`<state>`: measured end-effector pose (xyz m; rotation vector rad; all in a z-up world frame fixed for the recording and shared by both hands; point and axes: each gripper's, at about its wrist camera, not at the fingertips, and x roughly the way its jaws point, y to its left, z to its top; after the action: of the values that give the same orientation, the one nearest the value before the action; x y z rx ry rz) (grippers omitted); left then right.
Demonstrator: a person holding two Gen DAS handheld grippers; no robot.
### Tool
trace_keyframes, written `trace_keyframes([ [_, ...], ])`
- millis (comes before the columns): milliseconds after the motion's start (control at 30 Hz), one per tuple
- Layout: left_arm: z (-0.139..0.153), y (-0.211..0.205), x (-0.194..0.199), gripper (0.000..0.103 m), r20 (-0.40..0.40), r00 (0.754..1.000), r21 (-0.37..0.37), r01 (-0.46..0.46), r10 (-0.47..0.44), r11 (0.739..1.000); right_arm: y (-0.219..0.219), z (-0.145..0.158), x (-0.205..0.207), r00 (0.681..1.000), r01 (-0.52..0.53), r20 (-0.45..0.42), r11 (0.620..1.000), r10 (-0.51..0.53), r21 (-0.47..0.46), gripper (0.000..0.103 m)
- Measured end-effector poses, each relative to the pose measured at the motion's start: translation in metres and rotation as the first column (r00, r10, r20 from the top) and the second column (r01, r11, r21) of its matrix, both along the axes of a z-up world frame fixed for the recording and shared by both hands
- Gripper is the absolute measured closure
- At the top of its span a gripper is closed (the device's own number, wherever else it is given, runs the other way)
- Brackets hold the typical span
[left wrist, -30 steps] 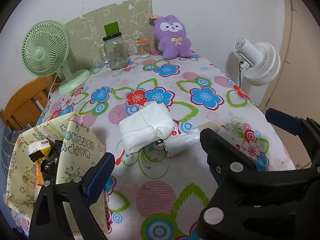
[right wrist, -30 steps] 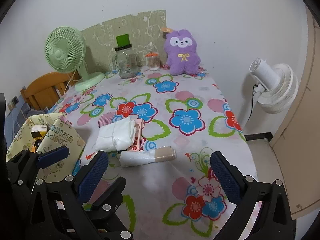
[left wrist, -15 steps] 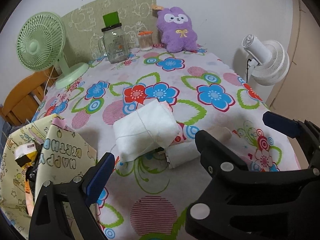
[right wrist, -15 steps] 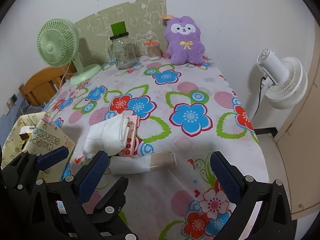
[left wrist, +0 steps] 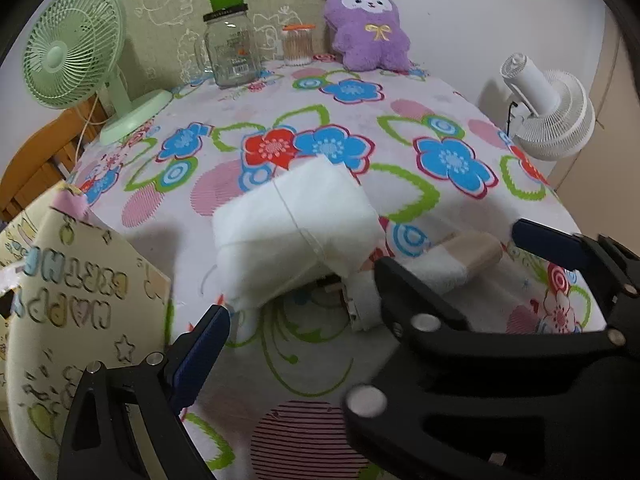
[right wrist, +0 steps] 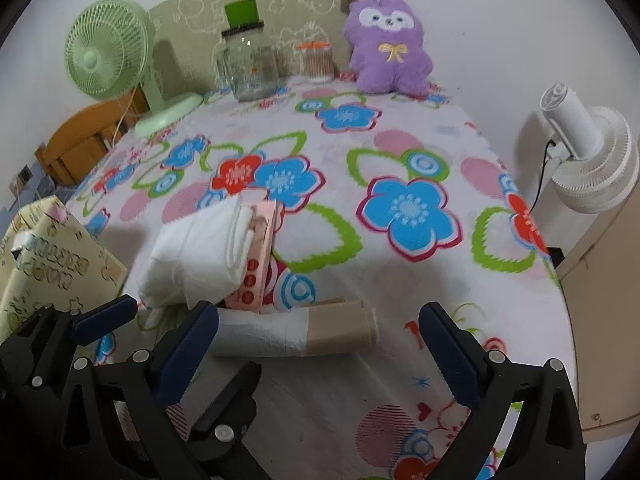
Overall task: Organize soft objects
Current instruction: 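Reach the right tool toward the white plastic roll with tan end, then close the right tool on the white plastic roll and lift it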
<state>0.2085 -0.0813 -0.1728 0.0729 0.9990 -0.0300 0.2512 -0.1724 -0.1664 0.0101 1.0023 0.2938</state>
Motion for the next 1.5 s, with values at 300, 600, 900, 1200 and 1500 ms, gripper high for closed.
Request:
trace_keyframes([
  [300, -0.004, 0.003, 0.001, 0.007, -0.012, 1.0, -0.018, 0.001, -0.001, 1.0, 0.007, -0.008, 0.002, 0.998, -0.052, -0.02, 0.998, 0.052, 0.022, 0.026],
  [600, 0.001, -0.002, -0.004, 0.007, 0.011, 1.0, 0.031, -0.002, 0.001, 1.0, 0.003, -0.004, -0.004, 0.998, -0.066, -0.017, 0.997, 0.066, 0.029, 0.057],
  [900, 0.014, -0.005, -0.002, 0.007, 0.06, 0.998, 0.073, -0.03, 0.026, 0.997, -0.01, 0.01, -0.006, 0.999, -0.045, 0.016, 0.998, 0.044, 0.054, 0.089],
  [1200, 0.018, -0.004, -0.005, 0.007, 0.055, 0.998, 0.092, -0.035, 0.03, 0.995, -0.014, 0.018, -0.012, 0.997, -0.07, 0.044, 0.995, 0.067, 0.069, 0.068],
  [1500, 0.015, -0.004, -0.027, 0.007, 0.023, 1.0, 0.045, -0.017, 0.016, 0.999, -0.002, 0.02, -0.023, 0.991, -0.134, 0.034, 0.988, 0.132, 0.073, 0.036],
])
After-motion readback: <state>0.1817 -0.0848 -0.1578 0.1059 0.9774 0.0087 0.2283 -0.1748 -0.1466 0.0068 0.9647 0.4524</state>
